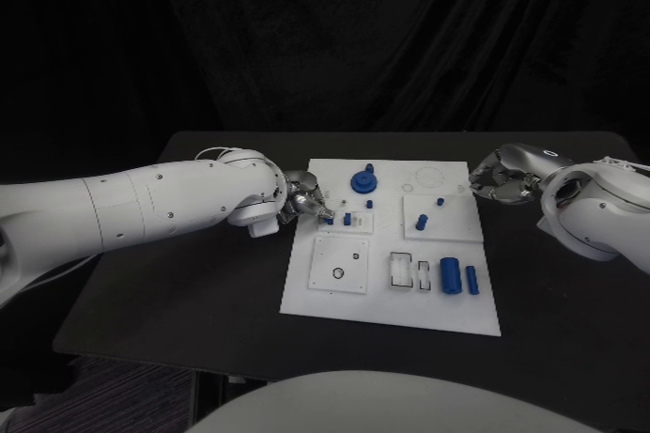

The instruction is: Assemble the parts on the task board

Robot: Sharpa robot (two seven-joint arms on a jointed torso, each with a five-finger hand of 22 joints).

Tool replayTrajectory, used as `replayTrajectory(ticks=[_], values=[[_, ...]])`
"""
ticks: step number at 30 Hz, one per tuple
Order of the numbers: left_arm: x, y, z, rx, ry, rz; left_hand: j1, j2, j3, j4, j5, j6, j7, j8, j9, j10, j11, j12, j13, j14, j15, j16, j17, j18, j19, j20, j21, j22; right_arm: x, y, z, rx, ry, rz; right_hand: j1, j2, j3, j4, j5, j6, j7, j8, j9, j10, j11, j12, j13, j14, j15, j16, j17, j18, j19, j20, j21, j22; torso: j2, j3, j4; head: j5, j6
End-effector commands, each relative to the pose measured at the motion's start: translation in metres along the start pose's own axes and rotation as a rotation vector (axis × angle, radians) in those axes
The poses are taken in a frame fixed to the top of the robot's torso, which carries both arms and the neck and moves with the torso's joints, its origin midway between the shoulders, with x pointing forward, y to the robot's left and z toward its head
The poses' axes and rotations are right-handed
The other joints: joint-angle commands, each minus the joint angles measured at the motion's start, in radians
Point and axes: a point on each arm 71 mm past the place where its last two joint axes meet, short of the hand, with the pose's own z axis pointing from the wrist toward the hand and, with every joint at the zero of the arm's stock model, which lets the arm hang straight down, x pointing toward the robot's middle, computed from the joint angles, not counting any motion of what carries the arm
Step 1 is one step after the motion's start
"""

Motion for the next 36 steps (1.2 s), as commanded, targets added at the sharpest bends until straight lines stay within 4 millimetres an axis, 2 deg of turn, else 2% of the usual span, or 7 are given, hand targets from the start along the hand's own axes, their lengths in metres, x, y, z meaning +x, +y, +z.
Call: replayTrajectory(ticks=[1, 3, 6, 14, 16, 21, 36], values=[[0.0066, 0.0032, 0.0015, -0.019, 0.033, 0.003, 0.000, 0.007, 0.007, 0.000, -0.003, -0.003, 0.000, -0.007, 0.009, 0.106, 0.002, 0.004, 0.263, 0.102, -0.001, 0.003, 0.263, -0.002, -0.007, 0.001, -0.006, 0.175, 0.0015, -0.0011, -0.0002, 0.016, 0.008, -0.004, -0.001, 0.001, 0.008, 0.000, 0.005, 0.006, 0.003, 0.002, -0.001, -0.007, 0.002, -0.005, 0.048, -0.006, 0.001, -0.004, -0.001, 0.008, -0.004, 0.000, -0.006, 0.111, -0.001, -0.0006, -0.0010, 0.002, 0.000], [0.0068, 0.0025, 0.0018, -0.017, 0.033, 0.003, -0.006, 0.005, 0.013, 0.000, -0.021, -0.003, 0.001, -0.007, 0.011, 0.106, 0.003, 0.004, 0.263, 0.102, 0.000, 0.003, 0.263, -0.002, -0.008, 0.001, -0.007, 0.174, 0.0016, -0.0010, -0.0001, 0.016, 0.008, -0.004, -0.001, 0.001, 0.008, 0.000, 0.005, 0.006, 0.003, 0.002, -0.001, -0.007, 0.002, -0.005, 0.048, -0.006, 0.001, -0.004, -0.001, 0.008, -0.004, 0.000, -0.006, 0.111, 0.000, -0.0006, -0.0009, 0.003, 0.000], [0.0072, 0.0014, 0.0023, -0.014, 0.034, 0.004, -0.019, 0.006, 0.021, 0.004, -0.088, -0.002, 0.002, -0.009, 0.015, 0.106, 0.005, 0.004, 0.263, 0.102, 0.001, 0.003, 0.263, -0.002, -0.009, 0.003, -0.008, 0.174, 0.0017, -0.0009, 0.0000, 0.016, 0.009, -0.004, -0.001, 0.001, 0.008, 0.000, 0.005, 0.006, 0.003, 0.002, -0.001, -0.007, 0.002, -0.005, 0.048, -0.006, 0.001, -0.004, -0.001, 0.008, -0.004, 0.000, -0.006, 0.111, 0.000, -0.0004, -0.0005, 0.003, 0.000], [0.0078, 0.0001, 0.0040, -0.012, 0.038, 0.006, -0.034, 0.012, 0.022, 0.009, -0.172, -0.003, 0.005, -0.014, 0.016, 0.106, 0.008, 0.004, 0.263, 0.102, 0.004, 0.003, 0.263, 0.000, -0.014, 0.006, -0.016, 0.172, 0.0020, -0.0008, -0.0001, 0.016, 0.010, -0.004, -0.002, 0.000, 0.009, 0.000, 0.005, 0.006, 0.003, 0.001, -0.002, -0.010, 0.002, -0.006, 0.046, -0.008, 0.001, -0.007, -0.004, 0.008, -0.006, 0.001, -0.011, 0.111, 0.001, -0.0004, -0.0006, 0.003, 0.000], [0.0079, 0.0003, 0.0043, -0.013, 0.038, 0.006, -0.047, 0.014, 0.011, 0.022, -0.228, -0.004, 0.007, -0.019, 0.015, 0.106, 0.010, 0.004, 0.263, 0.102, 0.006, 0.003, 0.263, 0.000, -0.015, 0.008, -0.019, 0.171, 0.0021, -0.0009, -0.0002, 0.016, 0.011, -0.004, -0.003, 0.000, 0.010, 0.000, 0.005, 0.006, 0.003, 0.001, -0.002, -0.010, 0.003, -0.006, 0.046, -0.008, 0.001, -0.008, -0.004, 0.008, -0.006, 0.001, -0.011, 0.111, 0.000, -0.0003, -0.0005, 0.003, 0.000], [0.0082, 0.0011, 0.0047, -0.016, 0.042, 0.007, -0.082, 0.007, -0.027, 0.053, -0.285, -0.005, 0.014, -0.029, 0.008, 0.106, 0.015, 0.004, 0.263, 0.102, 0.010, 0.003, 0.263, 0.000, -0.016, 0.011, -0.020, 0.171, 0.0022, -0.0012, -0.0003, 0.018, 0.012, -0.004, -0.003, 0.000, 0.010, 0.000, 0.005, 0.006, 0.003, 0.001, -0.002, -0.010, 0.003, -0.006, 0.046, -0.008, 0.001, -0.008, -0.004, 0.008, -0.006, 0.001, -0.011, 0.111, 0.001, -0.0002, -0.0006, 0.003, 0.000], [0.0082, 0.0039, 0.0048, -0.028, 0.047, 0.007, -0.128, 0.002, -0.124, 0.114, -0.318, -0.003, 0.024, -0.058, -0.013, 0.106, 0.025, 0.004, 0.263, 0.102, 0.019, 0.003, 0.263, 0.001, -0.017, 0.019, -0.023, 0.170, 0.0031, -0.0017, -0.0007, 0.021, 0.017, -0.005, -0.003, 0.000, 0.010, 0.000, 0.005, 0.008, 0.003, 0.002, -0.002, -0.010, 0.003, -0.007, 0.046, -0.009, 0.001, -0.008, -0.004, 0.008, -0.007, 0.001, -0.011, 0.111, 0.000, 0.0000, -0.0002, 0.004, 0.000]])
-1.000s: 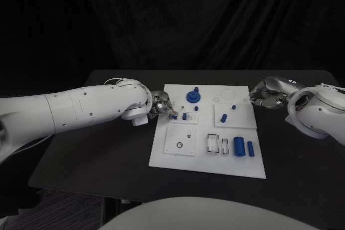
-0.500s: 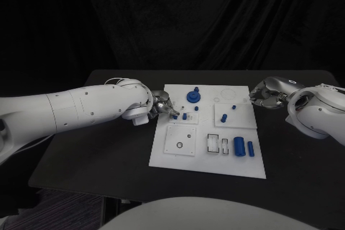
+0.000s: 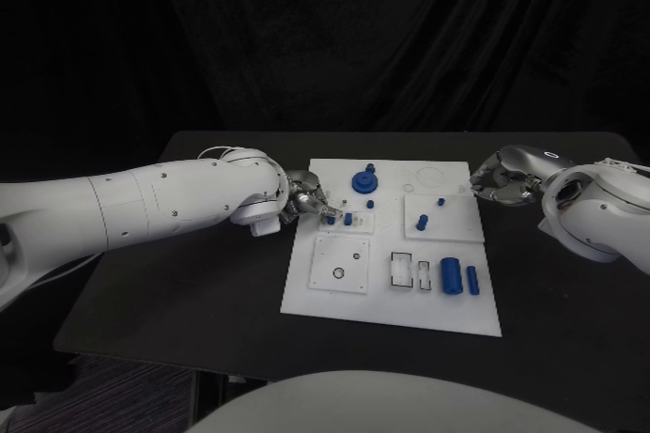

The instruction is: Assemble the parts on the task board

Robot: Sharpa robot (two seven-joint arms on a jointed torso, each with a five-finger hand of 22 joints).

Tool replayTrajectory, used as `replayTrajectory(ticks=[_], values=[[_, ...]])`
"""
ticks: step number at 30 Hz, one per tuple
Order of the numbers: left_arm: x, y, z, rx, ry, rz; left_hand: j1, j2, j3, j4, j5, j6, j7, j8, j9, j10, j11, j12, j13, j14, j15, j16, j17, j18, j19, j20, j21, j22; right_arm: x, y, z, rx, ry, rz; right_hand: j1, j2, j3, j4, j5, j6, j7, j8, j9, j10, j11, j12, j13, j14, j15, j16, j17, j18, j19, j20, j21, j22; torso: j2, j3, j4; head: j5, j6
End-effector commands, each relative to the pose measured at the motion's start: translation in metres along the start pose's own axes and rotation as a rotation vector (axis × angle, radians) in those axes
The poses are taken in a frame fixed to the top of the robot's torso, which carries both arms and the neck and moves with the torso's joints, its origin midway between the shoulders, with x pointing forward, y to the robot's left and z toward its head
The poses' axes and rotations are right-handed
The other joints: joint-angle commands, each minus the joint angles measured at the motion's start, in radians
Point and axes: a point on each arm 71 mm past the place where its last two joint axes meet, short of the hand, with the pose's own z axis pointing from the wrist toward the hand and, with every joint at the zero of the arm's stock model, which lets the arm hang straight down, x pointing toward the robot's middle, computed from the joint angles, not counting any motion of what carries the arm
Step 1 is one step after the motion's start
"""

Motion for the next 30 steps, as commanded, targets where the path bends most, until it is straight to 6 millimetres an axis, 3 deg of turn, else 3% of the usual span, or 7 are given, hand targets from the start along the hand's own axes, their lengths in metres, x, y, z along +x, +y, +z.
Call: replayTrajectory(ticks=[1, 14, 20, 30], values=[[0.0087, 0.0046, 0.0021, -0.023, 0.041, 0.005, -0.015, 0.003, -0.014, 0.005, -0.006, 0.001, 0.006, -0.005, 0.001, 0.105, 0.006, 0.004, 0.264, 0.106, 0.008, 0.003, 0.263, 0.001, -0.003, 0.006, -0.003, 0.170, 0.0017, -0.0016, -0.0005, 0.017, 0.009, -0.004, -0.003, 0.000, 0.004, 0.000, 0.005, 0.004, -0.001, 0.002, -0.001, -0.007, -0.001, -0.007, 0.046, -0.009, 0.001, -0.003, -0.001, 0.008, -0.007, 0.001, -0.003, 0.111, 0.000, 0.0004, 0.0003, 0.001, 0.000], [0.0065, 0.0060, 0.0014, -0.009, 0.019, -0.004, -0.041, 0.021, -0.065, 0.044, -0.010, 0.011, 0.003, 0.000, 0.011, 0.105, 0.005, 0.004, 0.264, 0.106, 0.008, 0.003, 0.263, 0.002, -0.003, 0.006, -0.003, 0.170, 0.0022, -0.0023, -0.0007, 0.021, 0.014, -0.005, -0.003, -0.001, 0.004, -0.001, 0.005, 0.005, -0.001, 0.002, -0.001, -0.007, -0.001, -0.007, 0.046, -0.009, 0.001, -0.004, -0.002, 0.008, -0.007, 0.001, -0.004, 0.111, 0.000, 0.0003, 0.0004, 0.002, 0.000], [0.0057, 0.0062, 0.0012, 0.000, 0.012, -0.007, -0.051, 0.035, -0.091, 0.049, -0.013, 0.011, 0.001, 0.017, 0.038, 0.105, 0.003, 0.004, 0.264, 0.106, 0.006, 0.003, 0.263, 0.002, -0.003, 0.005, -0.003, 0.170, 0.0023, -0.0024, -0.0007, 0.023, 0.016, -0.006, -0.003, -0.001, 0.004, -0.001, 0.005, 0.005, -0.001, 0.002, -0.001, -0.007, -0.001, -0.007, 0.046, -0.009, 0.001, -0.004, -0.002, 0.008, -0.007, 0.001, -0.004, 0.111, 0.000, 0.0002, 0.0005, 0.004, 0.000], [0.0047, 0.0073, 0.0006, 0.005, 0.004, -0.011, -0.066, 0.063, -0.112, 0.051, -0.008, 0.014, -0.004, 0.048, 0.044, 0.105, 0.000, 0.004, 0.264, 0.106, 0.004, 0.003, 0.263, 0.002, -0.003, 0.003, -0.003, 0.170, 0.0026, -0.0025, -0.0006, 0.025, 0.019, -0.007, -0.004, -0.001, 0.004, -0.001, 0.005, 0.005, -0.001, 0.003, -0.001, -0.008, -0.001, -0.007, 0.045, -0.009, 0.001, -0.005, -0.003, 0.009, -0.008, 0.002, -0.006, 0.110, 0.000, 0.0006, 0.0006, 0.006, 0.000]])
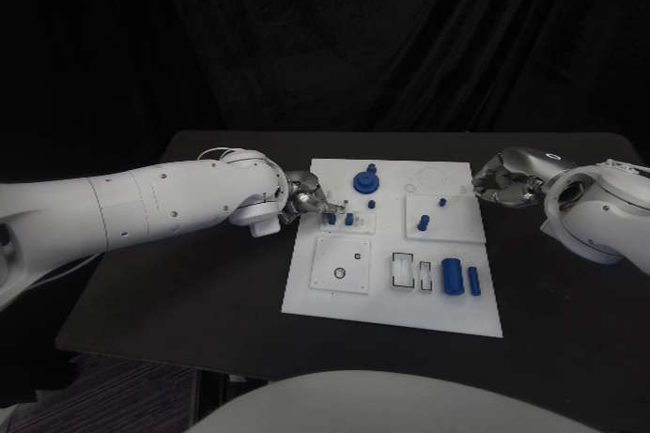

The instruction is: Assemble the parts on the task board

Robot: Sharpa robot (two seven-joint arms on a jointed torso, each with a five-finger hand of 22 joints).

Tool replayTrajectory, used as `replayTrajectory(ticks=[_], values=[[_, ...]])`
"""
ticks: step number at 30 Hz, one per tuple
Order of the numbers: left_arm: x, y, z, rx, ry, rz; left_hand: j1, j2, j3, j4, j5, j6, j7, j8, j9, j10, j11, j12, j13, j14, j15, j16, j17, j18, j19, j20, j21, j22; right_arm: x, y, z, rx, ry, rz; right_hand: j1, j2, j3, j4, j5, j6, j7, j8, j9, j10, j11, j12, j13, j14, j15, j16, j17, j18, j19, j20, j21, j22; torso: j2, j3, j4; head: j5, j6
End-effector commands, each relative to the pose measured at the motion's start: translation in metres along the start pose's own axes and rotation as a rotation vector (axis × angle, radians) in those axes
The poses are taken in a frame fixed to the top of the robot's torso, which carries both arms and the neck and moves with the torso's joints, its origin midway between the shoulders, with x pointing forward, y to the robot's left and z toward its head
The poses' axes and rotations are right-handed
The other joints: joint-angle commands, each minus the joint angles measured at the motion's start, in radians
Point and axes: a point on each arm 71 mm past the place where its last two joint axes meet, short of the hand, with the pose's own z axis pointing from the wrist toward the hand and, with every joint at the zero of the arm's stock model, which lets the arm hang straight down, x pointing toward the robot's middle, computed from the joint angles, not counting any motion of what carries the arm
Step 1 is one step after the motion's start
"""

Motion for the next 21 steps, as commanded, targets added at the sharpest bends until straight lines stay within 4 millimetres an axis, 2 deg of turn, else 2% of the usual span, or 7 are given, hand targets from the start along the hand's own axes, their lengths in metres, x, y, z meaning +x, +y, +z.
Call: replayTrajectory(ticks=[1, 12, 21], values=[[0.0041, 0.0031, 0.0011, -0.004, 0.009, -0.002, -0.008, 0.014, -0.010, -0.002, 0.003, 0.007, -0.004, 0.013, 0.031, 0.105, -0.001, 0.004, 0.263, 0.106, 0.003, 0.003, 0.263, 0.002, -0.003, 0.003, -0.002, 0.171, 0.0016, -0.0017, -0.0004, 0.019, 0.010, -0.004, -0.004, -0.001, 0.005, -0.001, 0.005, 0.005, -0.001, 0.003, -0.001, -0.008, -0.001, -0.003, 0.045, -0.006, -0.001, -0.005, -0.001, 0.009, -0.008, 0.002, -0.006, 0.111, 0.000, 0.0005, 0.0002, 0.001, 0.000], [0.0033, 0.0037, 0.0006, 0.000, 0.000, -0.006, 0.001, 0.023, -0.024, -0.006, 0.015, -0.003, -0.008, 0.054, 0.032, 0.105, -0.004, 0.004, 0.263, 0.106, 0.001, 0.003, 0.263, 0.002, -0.003, 0.000, -0.003, 0.170, 0.0018, -0.0018, -0.0003, 0.022, 0.013, -0.005, -0.004, 0.000, 0.005, -0.001, 0.005, 0.006, -0.001, 0.002, -0.001, -0.008, -0.001, -0.004, 0.045, -0.007, -0.001, -0.006, -0.002, 0.009, -0.008, 0.002, -0.008, 0.110, 0.000, -0.0001, 0.0001, 0.002, 0.000], [0.0031, 0.0039, 0.0004, 0.002, -0.002, -0.007, 0.004, 0.025, -0.026, -0.006, 0.017, -0.007, -0.008, 0.062, 0.032, 0.105, -0.004, 0.004, 0.263, 0.106, 0.000, 0.003, 0.263, 0.002, -0.003, 0.000, -0.003, 0.170, 0.0019, -0.0022, -0.0003, 0.025, 0.015, -0.006, -0.004, 0.000, 0.005, -0.001, 0.005, 0.005, -0.001, 0.002, -0.001, -0.009, -0.001, -0.004, 0.044, -0.007, -0.001, -0.007, -0.003, 0.010, -0.009, 0.002, -0.012, 0.109, 0.000, -0.0001, -0.0001, 0.002, 0.000]])
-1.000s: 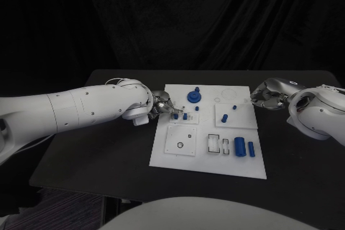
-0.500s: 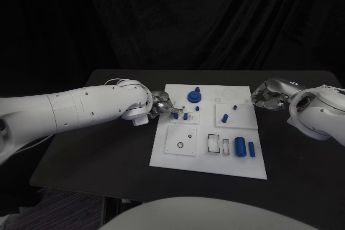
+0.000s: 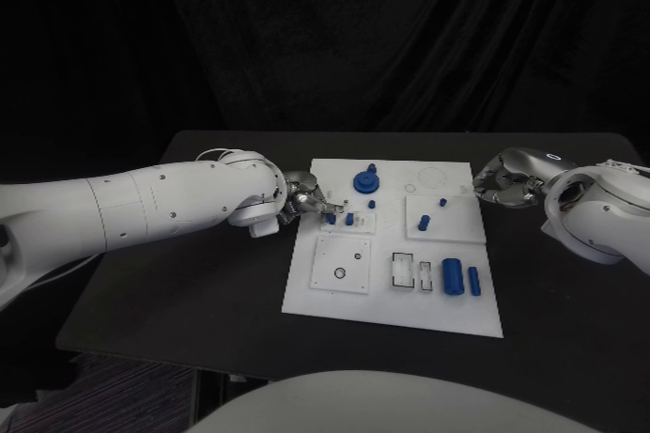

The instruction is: Assemble the parts on the task board

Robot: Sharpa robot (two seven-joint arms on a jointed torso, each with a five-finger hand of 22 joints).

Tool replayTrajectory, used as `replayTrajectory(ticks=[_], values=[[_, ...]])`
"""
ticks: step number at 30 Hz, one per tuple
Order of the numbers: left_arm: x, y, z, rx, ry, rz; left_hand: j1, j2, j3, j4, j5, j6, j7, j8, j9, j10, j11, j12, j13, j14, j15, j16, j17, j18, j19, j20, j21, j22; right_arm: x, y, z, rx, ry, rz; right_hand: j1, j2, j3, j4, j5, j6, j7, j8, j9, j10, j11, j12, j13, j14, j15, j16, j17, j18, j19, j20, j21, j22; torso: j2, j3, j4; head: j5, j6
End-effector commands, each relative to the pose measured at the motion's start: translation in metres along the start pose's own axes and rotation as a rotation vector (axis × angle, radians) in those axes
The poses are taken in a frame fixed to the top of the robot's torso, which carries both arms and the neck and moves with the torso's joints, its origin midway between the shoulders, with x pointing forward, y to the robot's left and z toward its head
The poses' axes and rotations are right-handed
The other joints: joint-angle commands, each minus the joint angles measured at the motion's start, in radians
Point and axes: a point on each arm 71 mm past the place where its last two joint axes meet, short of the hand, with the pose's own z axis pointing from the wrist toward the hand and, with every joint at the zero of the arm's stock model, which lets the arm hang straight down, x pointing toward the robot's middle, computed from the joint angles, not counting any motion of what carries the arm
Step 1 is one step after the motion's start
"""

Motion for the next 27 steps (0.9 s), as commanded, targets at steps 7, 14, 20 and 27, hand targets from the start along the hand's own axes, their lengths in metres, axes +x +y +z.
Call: replayTrajectory(ticks=[7, 14, 20, 27], values=[[0.0030, 0.0002, 0.0010, 0.008, 0.004, -0.003, 0.002, 0.011, -0.006, -0.001, 0.008, -0.009, 0.001, 0.011, 0.032, 0.106, -0.004, 0.004, 0.263, 0.106, 0.000, 0.003, 0.263, 0.002, -0.004, 0.000, -0.004, 0.170, 0.0017, -0.0018, -0.0002, 0.021, 0.010, -0.005, -0.004, 0.000, 0.005, -0.001, 0.005, 0.005, -0.001, 0.002, -0.001, -0.009, -0.001, -0.004, 0.044, -0.007, -0.002, -0.007, -0.001, 0.010, -0.006, -0.002, -0.006, 0.109, 0.000, -0.0003, -0.0009, 0.000, 0.000], [0.0025, 0.0004, 0.0009, 0.011, 0.000, -0.005, 0.008, 0.014, -0.008, -0.002, 0.014, -0.015, 0.000, 0.023, 0.032, 0.106, -0.005, 0.004, 0.263, 0.106, 0.000, 0.003, 0.263, 0.002, -0.003, -0.001, -0.003, 0.170, 0.0019, -0.0021, -0.0002, 0.023, 0.012, -0.005, -0.003, 0.000, 0.006, -0.001, 0.005, 0.005, -0.001, 0.002, -0.001, -0.010, -0.001, -0.005, 0.043, -0.007, -0.002, -0.008, -0.002, 0.010, -0.006, -0.002, -0.008, 0.108, 0.000, -0.0001, -0.0007, 0.001, 0.000], [0.0017, 0.0003, 0.0007, 0.018, -0.009, -0.008, 0.020, 0.017, -0.012, -0.004, 0.021, -0.018, -0.002, 0.048, 0.032, 0.106, -0.006, 0.004, 0.263, 0.106, -0.002, 0.003, 0.263, 0.001, -0.003, -0.002, -0.001, 0.171, 0.0025, -0.0020, -0.0002, 0.023, 0.013, -0.005, -0.003, 0.000, 0.006, -0.001, 0.005, 0.005, -0.001, 0.002, -0.001, -0.010, -0.001, -0.005, 0.043, -0.007, -0.002, -0.008, -0.002, 0.010, -0.006, -0.002, -0.008, 0.108, 0.000, -0.0005, -0.0009, 0.002, 0.000], [0.0016, -0.0016, 0.0011, 0.033, -0.015, -0.009, 0.036, 0.019, -0.019, -0.005, 0.027, -0.032, -0.004, 0.094, 0.032, 0.106, -0.008, 0.004, 0.263, 0.106, -0.003, 0.003, 0.263, 0.001, -0.003, -0.004, -0.001, 0.171, 0.0030, -0.0020, -0.0003, 0.023, 0.014, -0.005, -0.003, 0.000, 0.006, -0.001, 0.005, 0.005, -0.001, 0.002, -0.001, -0.010, -0.001, -0.005, 0.043, -0.007, -0.002, -0.008, -0.002, 0.010, -0.006, -0.002, -0.008, 0.108, 0.000, -0.0001, 0.0002, 0.001, 0.000]])
